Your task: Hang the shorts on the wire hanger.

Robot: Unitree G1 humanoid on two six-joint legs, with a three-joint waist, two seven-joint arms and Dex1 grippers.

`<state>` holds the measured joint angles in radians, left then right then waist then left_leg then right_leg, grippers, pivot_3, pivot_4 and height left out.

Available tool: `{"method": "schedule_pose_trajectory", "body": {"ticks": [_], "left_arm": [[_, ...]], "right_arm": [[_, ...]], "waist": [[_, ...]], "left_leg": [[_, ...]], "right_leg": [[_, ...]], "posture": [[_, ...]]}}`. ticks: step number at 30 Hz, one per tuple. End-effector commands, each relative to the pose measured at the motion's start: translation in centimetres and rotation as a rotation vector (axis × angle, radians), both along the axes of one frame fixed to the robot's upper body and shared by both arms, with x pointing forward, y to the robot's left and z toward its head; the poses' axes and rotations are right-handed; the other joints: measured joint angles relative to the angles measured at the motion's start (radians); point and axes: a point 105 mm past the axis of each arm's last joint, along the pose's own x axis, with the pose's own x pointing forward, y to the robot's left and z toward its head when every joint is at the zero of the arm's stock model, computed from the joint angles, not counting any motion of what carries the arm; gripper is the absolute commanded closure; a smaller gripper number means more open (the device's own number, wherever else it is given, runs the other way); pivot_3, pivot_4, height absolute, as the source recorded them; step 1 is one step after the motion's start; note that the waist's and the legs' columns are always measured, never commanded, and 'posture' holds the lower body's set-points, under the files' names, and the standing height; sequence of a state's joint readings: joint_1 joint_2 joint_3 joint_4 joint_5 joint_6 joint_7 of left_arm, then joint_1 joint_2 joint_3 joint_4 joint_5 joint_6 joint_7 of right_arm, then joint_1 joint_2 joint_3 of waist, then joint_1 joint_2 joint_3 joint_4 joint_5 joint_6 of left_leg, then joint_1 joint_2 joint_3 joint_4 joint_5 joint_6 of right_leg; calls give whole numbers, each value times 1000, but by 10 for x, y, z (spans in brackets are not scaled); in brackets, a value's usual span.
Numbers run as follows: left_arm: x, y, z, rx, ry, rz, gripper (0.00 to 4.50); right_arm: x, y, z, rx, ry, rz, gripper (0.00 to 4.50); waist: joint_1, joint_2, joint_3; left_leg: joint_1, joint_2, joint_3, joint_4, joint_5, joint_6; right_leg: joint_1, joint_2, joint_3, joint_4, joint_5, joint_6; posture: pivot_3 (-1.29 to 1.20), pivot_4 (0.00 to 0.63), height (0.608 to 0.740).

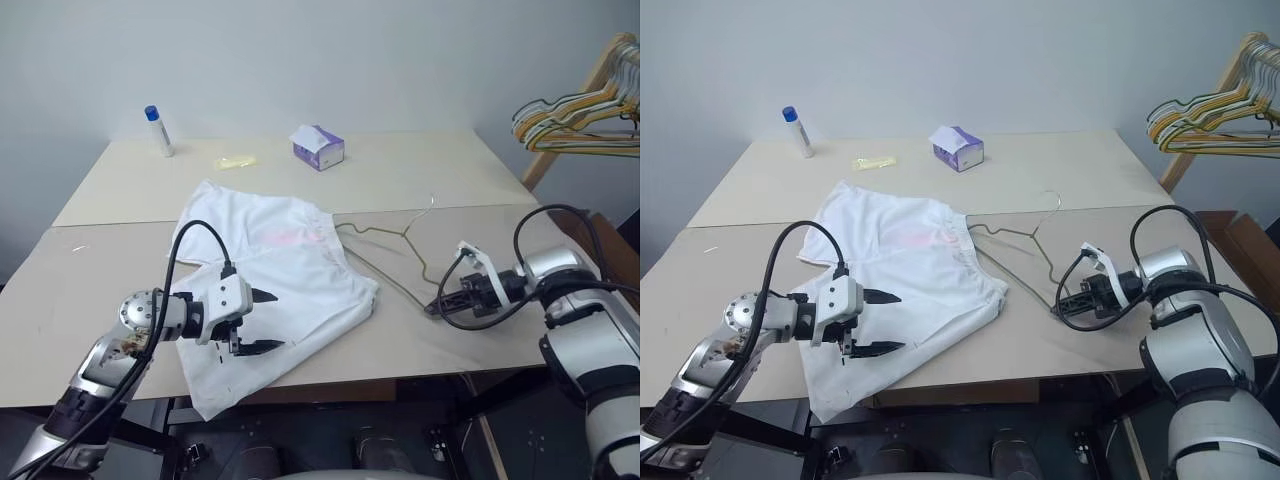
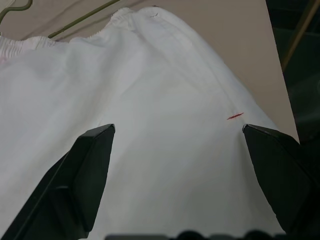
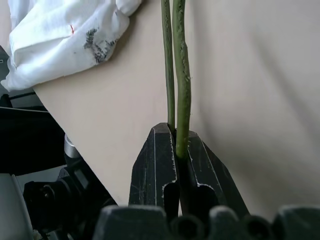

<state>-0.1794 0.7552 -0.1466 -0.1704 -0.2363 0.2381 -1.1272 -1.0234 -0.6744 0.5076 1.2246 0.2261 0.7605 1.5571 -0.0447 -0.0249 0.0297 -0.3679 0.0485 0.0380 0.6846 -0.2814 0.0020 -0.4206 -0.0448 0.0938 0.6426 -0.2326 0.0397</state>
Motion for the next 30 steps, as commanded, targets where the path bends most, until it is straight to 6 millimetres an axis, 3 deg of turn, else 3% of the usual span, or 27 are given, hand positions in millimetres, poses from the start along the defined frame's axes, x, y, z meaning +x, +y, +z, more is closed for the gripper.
{"method": "schedule_pose_trajectory", "body": {"ticks": [1, 12, 24, 30], "left_arm": [[-1, -1, 9, -2, -40, -4, 85], [-9, 0, 4, -2, -32, 21, 85], [-11, -1, 3, 5, -30, 29, 85], [-11, -4, 1, 0, -29, 33, 85]], "right_arm": [[10, 12, 21, 60, -70, 63, 4500], [13, 26, 13, -24, -73, 160, 4500], [26, 45, 28, -23, -135, 196, 4500], [39, 48, 20, -111, -191, 117, 4500]], "waist": [[1, 0, 0], [25, 1, 0], [49, 1, 0], [58, 1, 0]], "left_leg": [[0, 0, 0, 0, 0, 0], [0, 0, 0, 0, 0, 0], [0, 0, 0, 0, 0, 0], [0, 0, 0, 0, 0, 0]], "right_leg": [[0, 0, 0, 0, 0, 0], [0, 0, 0, 0, 0, 0], [-1, 0, 0, 1, 0, 0], [-1, 0, -1, 1, 0, 0]], "posture": [[80, 0, 740], [113, 0, 740], [138, 0, 740], [139, 0, 740]]}}
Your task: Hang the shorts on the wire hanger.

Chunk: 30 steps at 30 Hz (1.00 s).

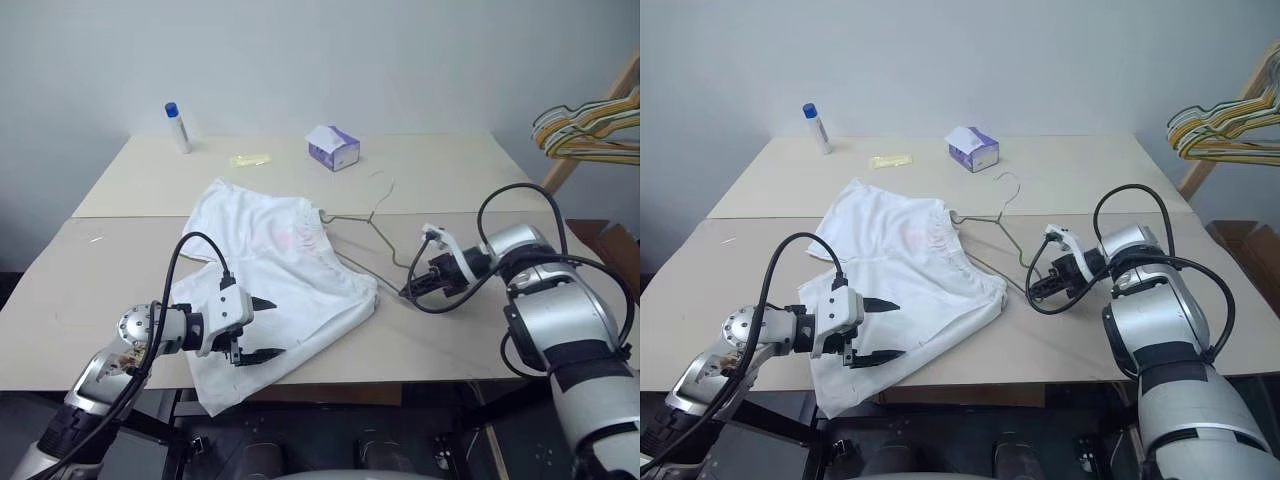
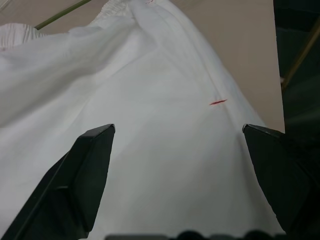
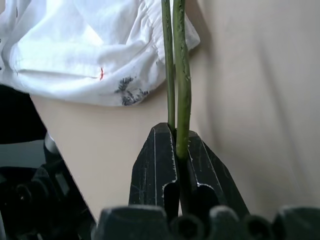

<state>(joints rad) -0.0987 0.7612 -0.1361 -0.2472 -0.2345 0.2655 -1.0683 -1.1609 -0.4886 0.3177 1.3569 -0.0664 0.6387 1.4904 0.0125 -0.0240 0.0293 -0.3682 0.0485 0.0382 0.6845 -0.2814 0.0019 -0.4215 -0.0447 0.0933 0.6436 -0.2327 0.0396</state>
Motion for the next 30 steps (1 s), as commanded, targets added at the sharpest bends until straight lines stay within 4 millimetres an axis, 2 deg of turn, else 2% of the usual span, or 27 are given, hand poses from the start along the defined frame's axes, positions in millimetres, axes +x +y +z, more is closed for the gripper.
{"method": "schedule_pose_trajectory", "body": {"ticks": [1, 4, 11, 15, 19, 23, 26, 30], "left_arm": [[0, -4, 7, -2, -36, -9, 85], [0, -5, 6, -3, -36, -8, 85], [-2, -5, 5, -5, -33, -3, 85], [-2, -5, 4, -5, -34, -3, 85], [1, -5, 7, -6, -53, -3, 85], [8, -2, 19, -34, -84, 3, 85], [12, 3, 22, -18, -93, 4, 85], [15, 6, 25, -18, -94, -9, 85]], "right_arm": [[14, 4, 9, -29, -89, -33, 4500], [20, 7, 8, -40, -115, -80, 4500], [33, 16, 23, 38, -171, -154, 4500], [34, 19, 24, 6, -222, -77, 4500], [44, 27, 31, 4, -401, 14, 4500], [45, 34, 55, 152, -578, 119, 4500], [39, 31, 63, 219, -604, 165, 4500], [36, 35, 57, 199, -561, 183, 4500]], "waist": [[1, 0, 0], [2, 0, 0], [0, 0, 0], [0, 0, 0], [-1, 0, 0], [-1, 0, 0], [-1, 1, 0], [-7, 1, 0]], "left_leg": [[0, 0, 0, 0, 0, 0], [0, 0, 0, 0, 0, 0], [0, 0, 0, 0, 0, 0], [0, 0, 0, 0, 0, 0], [0, 0, 0, -1, 0, 0], [0, 0, 0, -1, 0, 0], [0, 0, 0, -1, 0, 0], [0, 0, 0, -1, 0, 0]], "right_leg": [[0, 0, 0, 0, 0, 0], [0, 0, 0, 0, 0, 0], [0, 0, 0, 0, 0, 0], [0, 0, 0, 0, 0, 0], [0, 0, 0, 0, 0, 0], [0, 0, 0, -1, 0, 0], [0, 0, 0, -1, 0, 0], [0, 0, 0, -1, 0, 0]], "posture": [[139, 0, 740], [141, 0, 740], [137, 0, 740], [134, 0, 740], [122, 0, 740], [111, 0, 740], [99, 0, 740], [62, 0, 740]]}}
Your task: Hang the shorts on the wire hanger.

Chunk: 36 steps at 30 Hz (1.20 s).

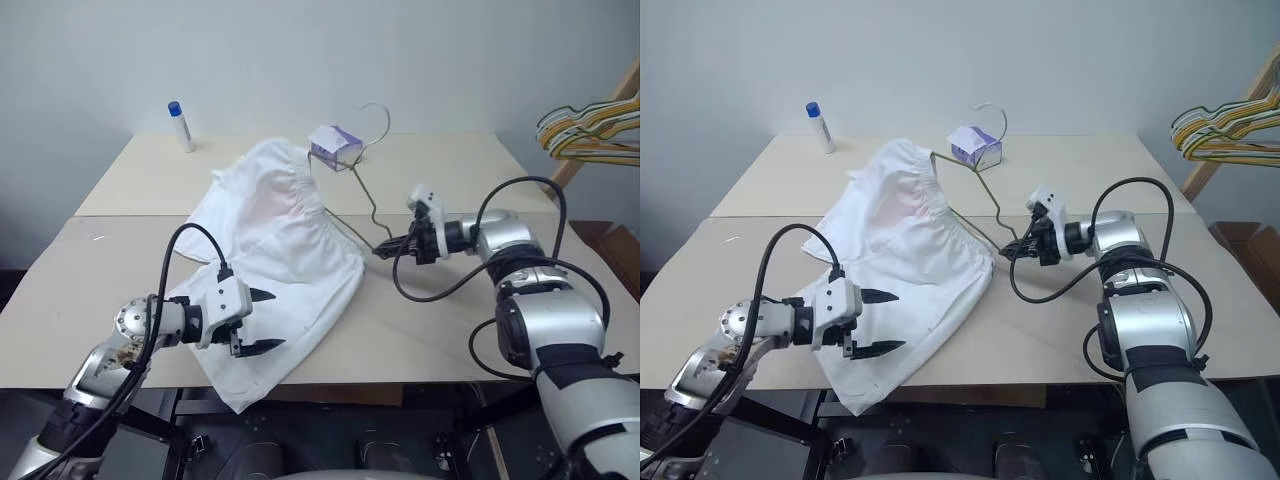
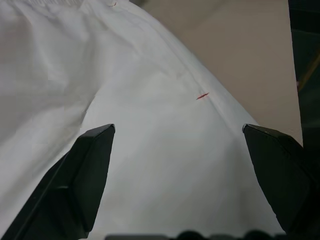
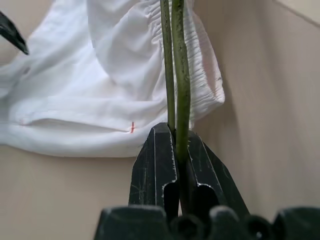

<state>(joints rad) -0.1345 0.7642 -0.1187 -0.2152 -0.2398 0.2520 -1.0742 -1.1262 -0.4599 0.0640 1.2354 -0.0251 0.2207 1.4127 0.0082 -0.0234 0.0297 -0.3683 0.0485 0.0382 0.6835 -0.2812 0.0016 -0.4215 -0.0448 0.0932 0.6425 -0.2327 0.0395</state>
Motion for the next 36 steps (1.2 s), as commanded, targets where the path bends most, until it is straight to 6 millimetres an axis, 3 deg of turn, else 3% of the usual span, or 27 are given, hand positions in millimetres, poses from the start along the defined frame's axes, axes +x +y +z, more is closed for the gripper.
{"method": "schedule_pose_trajectory", "body": {"ticks": [1, 4, 8, 11, 15, 23, 31, 36], "left_arm": [[7, 1, 22, -22, -78, -32, 85], [16, -1, 45, -81, -132, -40, 85], [26, 5, 117, -264, -262, -85, 85], [46, 20, 159, -287, -390, -28, 85], [74, 39, 187, -232, -472, 51, 85], [108, 59, 185, 12, -398, -17, 85], [119, 49, 187, 139, -275, -120, 85], [123, 43, 176, 228, -215, -145, 85]], "right_arm": [[3, 7, 12, 18, -41, 17, 4500], [7, 11, 15, 10, -75, 2, 4500], [10, 7, 14, -84, -224, 30, 4500], [5, 6, 10, -135, -301, 85, 4500], [3, 12, 10, -152, -343, 104, 4500], [0, 35, 18, -163, -398, 120, 4500], [-6, 50, 20, -203, -407, 150, 4500], [-9, 55, 19, -216, -423, 164, 4500]], "waist": [[-6, 0, 0], [-16, 0, 0], [-29, 0, 0], [-40, 0, 0], [-65, 0, 0], [-118, 0, 0], [-131, 0, 0], [-132, 0, 0]], "left_leg": [[0, 0, 0, 0, 0, 0], [0, 0, 0, 0, 0, 0], [-1, 0, 0, 0, 0, -1], [-1, 0, -1, 0, 0, -1], [0, 0, -1, 0, 0, -1], [-1, -1, -3, 0, 1, -2], [-2, -1, -4, 0, 1, -2], [-2, -1, -5, 0, 1, -2]], "right_leg": [[0, 0, 0, 0, 0, 0], [0, 0, 0, 0, 0, 0], [0, 0, 0, 0, 0, 0], [0, 0, -1, -1, 0, 0], [1, 0, 0, -1, 0, 0], [1, 0, -1, -1, 0, 0], [0, 0, -2, -1, 0, 1], [0, 0, -2, 0, 0, 1]], "posture": [[56, 0, 740], [44, 0, 740], [29, 0, 740], [25, 0, 740], [10, 0, 740], [0, 0, 740], [3, 0, 740], [-1, 0, 740]]}}
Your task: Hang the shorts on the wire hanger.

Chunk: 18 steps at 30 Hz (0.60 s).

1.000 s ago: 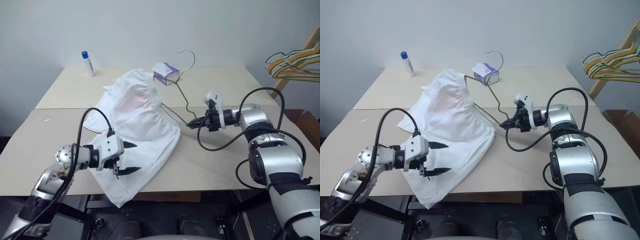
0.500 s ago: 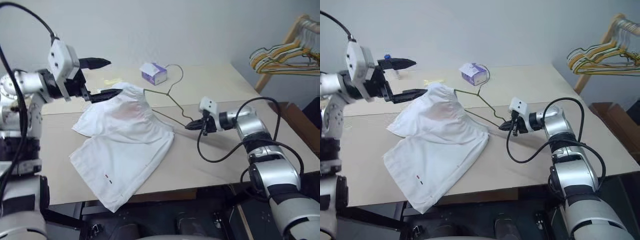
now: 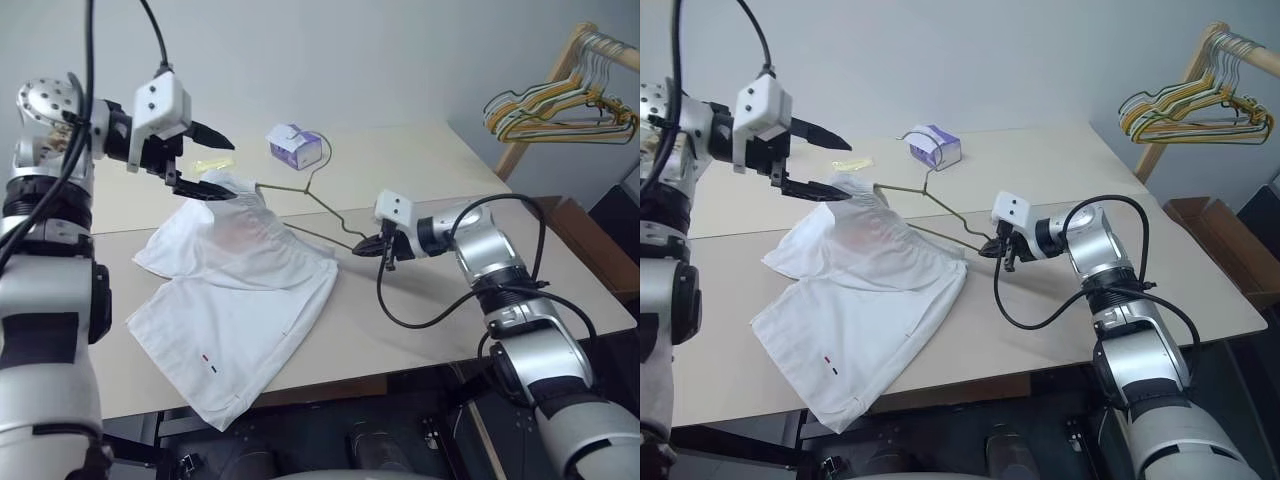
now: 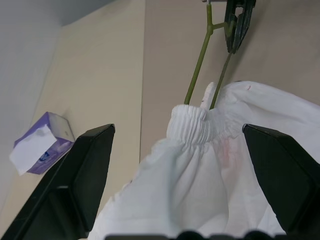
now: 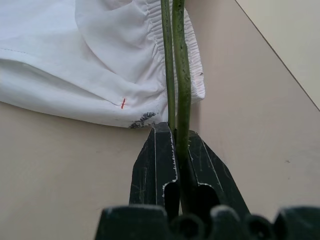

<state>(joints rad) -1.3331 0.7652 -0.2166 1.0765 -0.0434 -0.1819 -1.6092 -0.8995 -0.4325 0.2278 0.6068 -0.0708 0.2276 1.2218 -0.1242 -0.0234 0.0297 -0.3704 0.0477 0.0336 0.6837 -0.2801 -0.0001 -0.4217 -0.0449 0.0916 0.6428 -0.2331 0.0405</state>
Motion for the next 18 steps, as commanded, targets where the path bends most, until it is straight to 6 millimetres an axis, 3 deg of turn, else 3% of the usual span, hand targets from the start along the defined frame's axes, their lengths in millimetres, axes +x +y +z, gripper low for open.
{"method": "schedule_pose_trajectory", "body": {"ticks": [1, 7, 8, 10, 18], "left_arm": [[2, -3, 2, 67, -3, -8, 85], [5, -7, -11, 114, 48, -8, 85], [5, -9, -12, 108, 55, -10, 256], [6, -12, -13, 91, 65, -12, 659], [6, -9, -23, 126, 100, 0, 3266]], "right_arm": [[-1, 8, 14, 16, -49, 20, 4500], [-6, 12, 16, 5, -65, 37, 4500], [-7, 12, 17, 7, -65, 40, 4500], [-8, 12, 16, 2, -66, 42, 4500], [-13, 14, 16, 2, -80, 60, 4500]], "waist": [[1, 0, 0], [0, 0, 0], [1, 0, 0], [1, 0, 0], [-2, 0, 0]], "left_leg": [[0, 0, 0, 0, 0, 0], [-1, 0, 0, 0, 0, 0], [-1, 0, 0, 0, 0, 0], [-1, 0, 0, 0, 0, 0], [-1, 0, -1, 0, 0, 0]], "right_leg": [[0, 0, 0, 0, 0, 0], [-1, 0, 0, 0, 0, 0], [-1, 0, 0, 1, 0, 0], [-1, 0, 0, 0, 0, 0], [-1, 0, 0, 1, 0, 0]], "posture": [[-3, 0, 740], [-19, 0, 740], [-19, 0, 740], [-22, 0, 740], [-25, 0, 740]]}}
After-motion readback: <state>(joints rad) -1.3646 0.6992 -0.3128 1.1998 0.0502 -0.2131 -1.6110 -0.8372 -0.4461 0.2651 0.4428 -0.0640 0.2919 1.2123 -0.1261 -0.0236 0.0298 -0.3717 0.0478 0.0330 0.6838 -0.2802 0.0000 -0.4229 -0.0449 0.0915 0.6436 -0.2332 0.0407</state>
